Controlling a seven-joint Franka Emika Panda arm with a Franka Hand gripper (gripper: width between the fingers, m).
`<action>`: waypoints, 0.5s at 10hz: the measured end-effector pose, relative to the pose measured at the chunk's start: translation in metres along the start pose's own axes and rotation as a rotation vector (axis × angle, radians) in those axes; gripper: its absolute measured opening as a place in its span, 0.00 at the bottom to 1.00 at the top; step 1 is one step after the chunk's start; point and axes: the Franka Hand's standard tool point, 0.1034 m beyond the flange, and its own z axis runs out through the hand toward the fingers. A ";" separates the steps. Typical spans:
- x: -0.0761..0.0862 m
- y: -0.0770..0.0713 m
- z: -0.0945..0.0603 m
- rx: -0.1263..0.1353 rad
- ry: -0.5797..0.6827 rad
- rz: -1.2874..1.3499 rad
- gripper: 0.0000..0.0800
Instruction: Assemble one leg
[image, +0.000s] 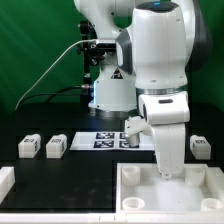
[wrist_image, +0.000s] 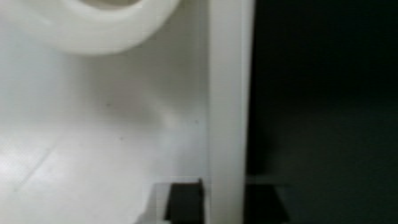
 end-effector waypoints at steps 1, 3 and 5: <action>0.000 0.000 0.000 0.000 0.000 0.001 0.30; -0.001 0.000 0.001 0.001 0.000 0.001 0.47; -0.001 0.000 0.001 0.002 0.000 0.002 0.78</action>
Offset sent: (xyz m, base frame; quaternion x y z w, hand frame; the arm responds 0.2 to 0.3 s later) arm 0.0000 0.0000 0.0000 0.0000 0.0000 0.0000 1.0000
